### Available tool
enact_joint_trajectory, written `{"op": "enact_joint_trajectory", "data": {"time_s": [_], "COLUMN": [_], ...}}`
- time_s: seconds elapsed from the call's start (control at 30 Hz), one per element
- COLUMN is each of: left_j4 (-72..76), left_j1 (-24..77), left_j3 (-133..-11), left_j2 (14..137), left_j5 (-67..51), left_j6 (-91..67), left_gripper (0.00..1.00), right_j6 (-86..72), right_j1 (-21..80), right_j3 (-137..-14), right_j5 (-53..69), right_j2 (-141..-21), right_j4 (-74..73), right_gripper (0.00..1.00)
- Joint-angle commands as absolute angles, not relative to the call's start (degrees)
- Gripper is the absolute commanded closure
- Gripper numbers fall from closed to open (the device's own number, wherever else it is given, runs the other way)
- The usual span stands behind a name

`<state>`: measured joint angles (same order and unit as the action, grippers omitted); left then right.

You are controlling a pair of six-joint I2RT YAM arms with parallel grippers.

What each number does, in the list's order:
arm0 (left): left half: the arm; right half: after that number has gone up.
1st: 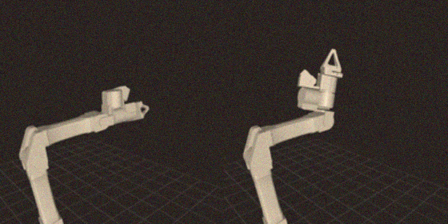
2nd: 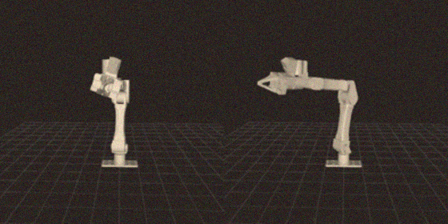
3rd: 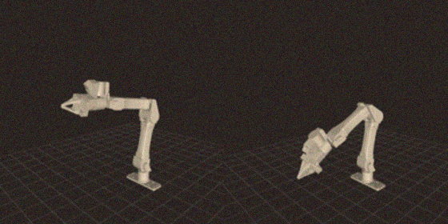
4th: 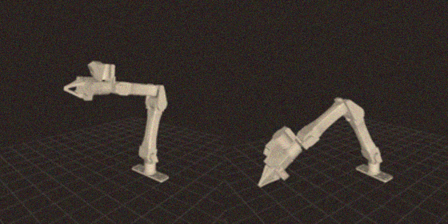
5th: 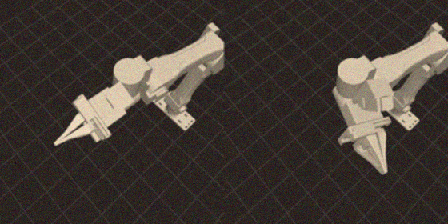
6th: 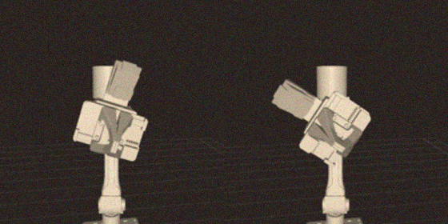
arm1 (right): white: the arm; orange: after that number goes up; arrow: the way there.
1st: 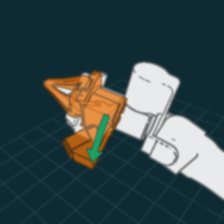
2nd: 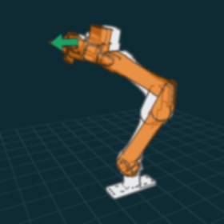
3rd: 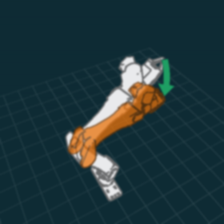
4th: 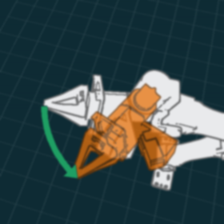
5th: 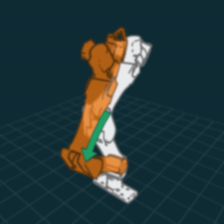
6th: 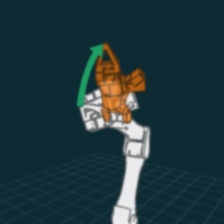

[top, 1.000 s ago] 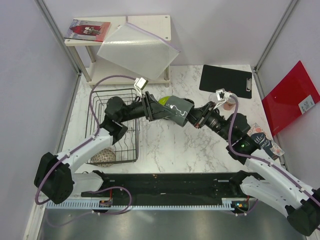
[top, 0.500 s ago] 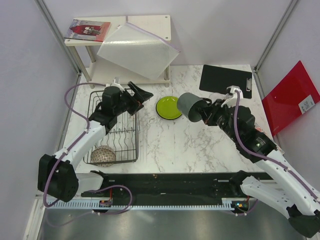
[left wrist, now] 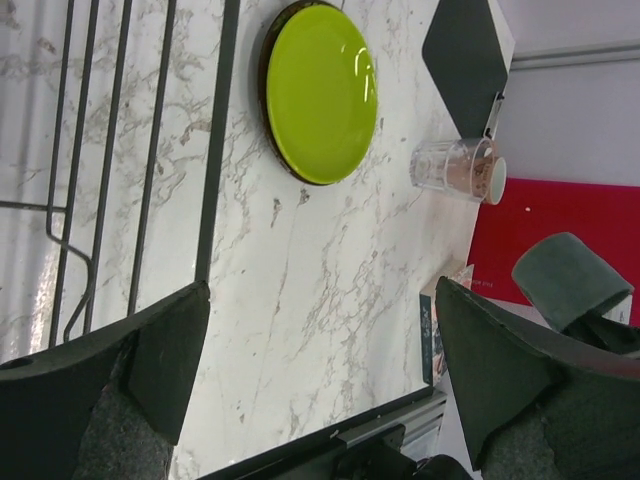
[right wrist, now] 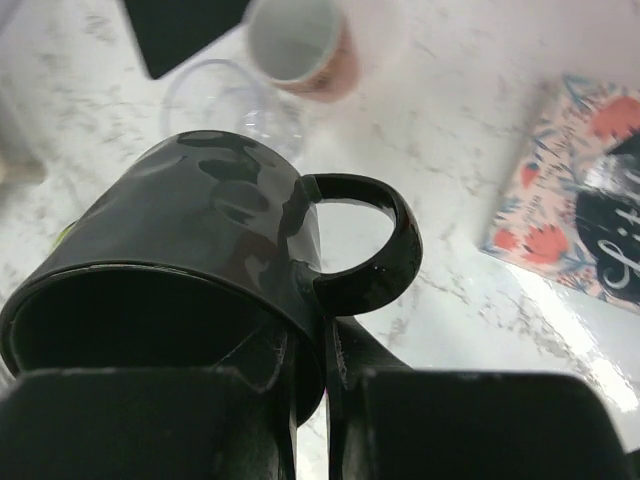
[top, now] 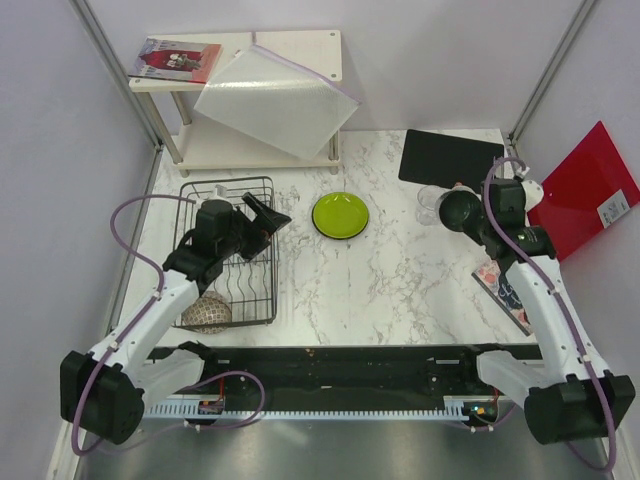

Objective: Unload the mixed dishes from the dish rack
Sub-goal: Place the cup at the center of the board.

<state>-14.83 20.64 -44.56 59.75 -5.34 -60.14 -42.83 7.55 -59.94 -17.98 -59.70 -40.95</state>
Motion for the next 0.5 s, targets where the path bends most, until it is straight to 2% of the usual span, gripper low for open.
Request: {"op": "enact_joint_trajectory", "data": {"time_s": [0.0, 0.27, 0.47], "left_j4": [-16.96, -17.4, -17.84], "left_j1": [20.74, 20.74, 20.74], "left_j3": [-41.4, -38.32, -38.5], "left_j2": [56.61, 54.49, 55.46], "left_j5": [-7.21, -8.26, -11.34], "left_j6": [-61.09, -61.08, -60.65], "left_gripper": [0.01, 0.01, 0.01], "right_j6": [-48.07, -51.14, -52.12], "right_j1": [-0.94, -12.02, -13.8], "right_j3": [-58.36, -66.52, -76.28], "right_j5": [-12.74, -15.74, -17.75], "right_j2": [-60.81, -69.51, -79.79], "right_j4": [-38.5, -39.73, -41.75], "right_gripper": [1.0, 1.0, 1.0]}}
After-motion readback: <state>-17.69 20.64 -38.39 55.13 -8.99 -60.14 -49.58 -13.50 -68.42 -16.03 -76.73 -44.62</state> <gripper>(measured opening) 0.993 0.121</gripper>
